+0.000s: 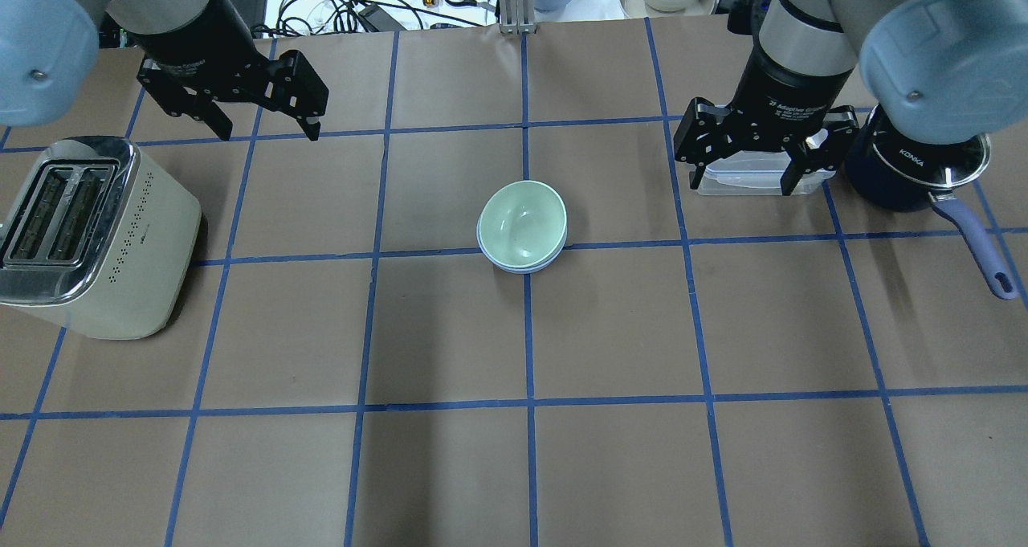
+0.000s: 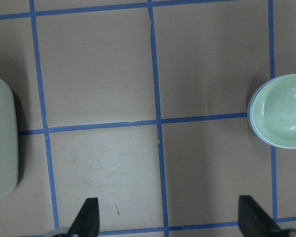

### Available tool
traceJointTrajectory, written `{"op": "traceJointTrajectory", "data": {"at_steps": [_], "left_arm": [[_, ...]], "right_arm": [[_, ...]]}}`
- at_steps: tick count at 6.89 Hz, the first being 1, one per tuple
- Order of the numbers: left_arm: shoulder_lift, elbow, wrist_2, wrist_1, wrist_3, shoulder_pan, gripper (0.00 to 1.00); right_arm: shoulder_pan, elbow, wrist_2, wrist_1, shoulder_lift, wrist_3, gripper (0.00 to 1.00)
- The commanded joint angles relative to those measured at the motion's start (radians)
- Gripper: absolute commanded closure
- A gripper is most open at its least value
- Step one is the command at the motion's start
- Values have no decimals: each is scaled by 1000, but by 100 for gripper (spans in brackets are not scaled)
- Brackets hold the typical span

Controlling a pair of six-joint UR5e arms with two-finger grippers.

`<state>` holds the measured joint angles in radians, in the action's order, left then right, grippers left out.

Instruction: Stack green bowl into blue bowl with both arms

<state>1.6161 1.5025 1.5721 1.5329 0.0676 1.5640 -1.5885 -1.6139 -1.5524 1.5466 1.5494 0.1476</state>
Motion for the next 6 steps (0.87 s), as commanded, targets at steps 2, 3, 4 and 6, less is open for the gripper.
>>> {"op": "traceJointTrajectory", "data": {"at_steps": [2,3,4,6], "left_arm": [[-2,1,0,0,0,1,0],[-2,1,0,0,0,1,0],[-4,-1,0,-2,0,1,0],[-2,-1,-3,-3,0,1,0]], "right_arm": [[-2,-4,-2,-5,1,1,0],[-2,-6,-2,-5,1,1,0],[-4,-6,-2,-5,1,3,0],[-2,-6,-14,-5,1,1,0]]}}
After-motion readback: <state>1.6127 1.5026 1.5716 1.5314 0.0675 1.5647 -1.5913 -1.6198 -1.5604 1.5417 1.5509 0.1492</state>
